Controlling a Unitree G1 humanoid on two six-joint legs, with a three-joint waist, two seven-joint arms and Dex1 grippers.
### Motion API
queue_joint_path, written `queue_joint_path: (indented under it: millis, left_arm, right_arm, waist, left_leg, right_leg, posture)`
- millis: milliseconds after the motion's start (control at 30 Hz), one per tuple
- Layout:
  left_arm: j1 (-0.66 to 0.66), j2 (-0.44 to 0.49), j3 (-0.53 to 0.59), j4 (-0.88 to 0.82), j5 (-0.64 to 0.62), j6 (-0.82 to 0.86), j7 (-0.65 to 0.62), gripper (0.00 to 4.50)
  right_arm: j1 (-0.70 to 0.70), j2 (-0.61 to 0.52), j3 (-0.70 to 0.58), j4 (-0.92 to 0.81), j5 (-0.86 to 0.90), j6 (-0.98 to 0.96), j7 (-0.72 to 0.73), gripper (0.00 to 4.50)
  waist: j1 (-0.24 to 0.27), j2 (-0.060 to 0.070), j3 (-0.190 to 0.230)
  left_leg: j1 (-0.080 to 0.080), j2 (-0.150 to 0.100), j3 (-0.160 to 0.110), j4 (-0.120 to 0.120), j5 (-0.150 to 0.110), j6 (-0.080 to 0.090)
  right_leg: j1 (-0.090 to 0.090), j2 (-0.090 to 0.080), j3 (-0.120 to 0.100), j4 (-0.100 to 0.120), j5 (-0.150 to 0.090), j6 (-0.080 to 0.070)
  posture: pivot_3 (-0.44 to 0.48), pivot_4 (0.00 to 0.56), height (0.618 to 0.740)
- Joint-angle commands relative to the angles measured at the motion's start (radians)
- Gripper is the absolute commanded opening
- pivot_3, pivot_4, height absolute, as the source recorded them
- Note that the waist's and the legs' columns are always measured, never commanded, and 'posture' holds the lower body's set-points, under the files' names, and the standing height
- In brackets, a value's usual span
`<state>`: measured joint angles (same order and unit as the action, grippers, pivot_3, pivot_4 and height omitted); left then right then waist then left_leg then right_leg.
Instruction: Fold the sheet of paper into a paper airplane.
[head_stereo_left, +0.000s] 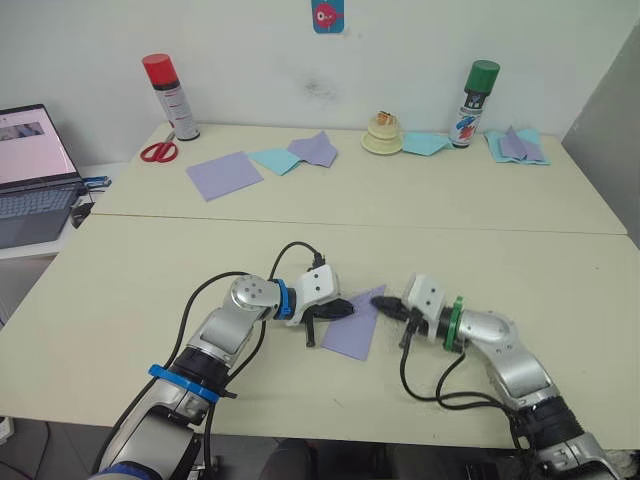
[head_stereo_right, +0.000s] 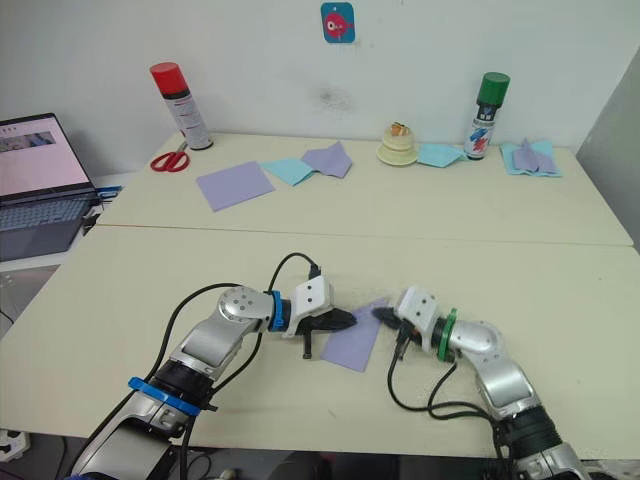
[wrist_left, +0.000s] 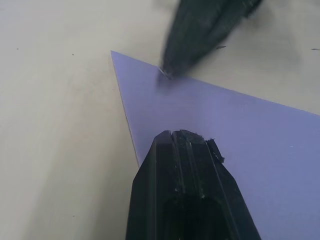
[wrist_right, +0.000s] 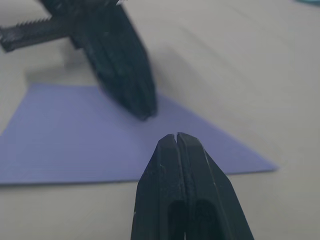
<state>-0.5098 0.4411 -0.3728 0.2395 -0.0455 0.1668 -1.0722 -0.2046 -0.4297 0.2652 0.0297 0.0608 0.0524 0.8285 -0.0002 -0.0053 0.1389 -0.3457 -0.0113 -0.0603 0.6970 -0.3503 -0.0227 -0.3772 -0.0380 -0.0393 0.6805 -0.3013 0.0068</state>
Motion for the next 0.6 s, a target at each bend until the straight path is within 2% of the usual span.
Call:
queue_joint_path:
  millis: [33, 333, 600]
  left_arm:
    - [0.027, 0.003, -0.02, 0.031, 0.03, 0.033, 0.007, 0.02]
    - [0.045, -0.006, -0.018, 0.02, 0.03, 0.052, 0.012, 0.02]
    - [0.052, -0.009, -0.019, 0.014, 0.03, 0.06, 0.019, 0.02]
  right_arm:
    - [0.023, -0.018, 0.039, -0.041, -0.022, -0.004, 0.026, 0.0]
    - [0.147, -0.081, 0.143, -0.146, -0.025, -0.003, 0.124, 0.0]
    - [0.189, -0.125, 0.179, -0.203, -0.015, 0.018, 0.165, 0.0]
  waist:
    - [0.0, 0.0, 0.0]
    - [0.0, 0.0, -0.001]
    - [0.001, -0.001, -0.001]
  left_leg:
    - [0.0, 0.0, 0.0, 0.0, 0.0, 0.0]
    - [0.001, 0.0, 0.0, -0.001, 0.0, 0.001]
    - [0.001, 0.0, -0.001, -0.001, -0.001, 0.001]
  right_leg:
    - [0.0, 0.0, 0.0, 0.0, 0.0, 0.0]
    - [0.001, 0.0, 0.0, -0.001, 0.0, 0.0]
    - [0.002, 0.0, -0.001, -0.001, 0.0, 0.0]
  posture:
    - [0.0, 0.15, 0.717]
    - [0.0, 0.15, 0.717]
    - [0.0, 0.15, 0.717]
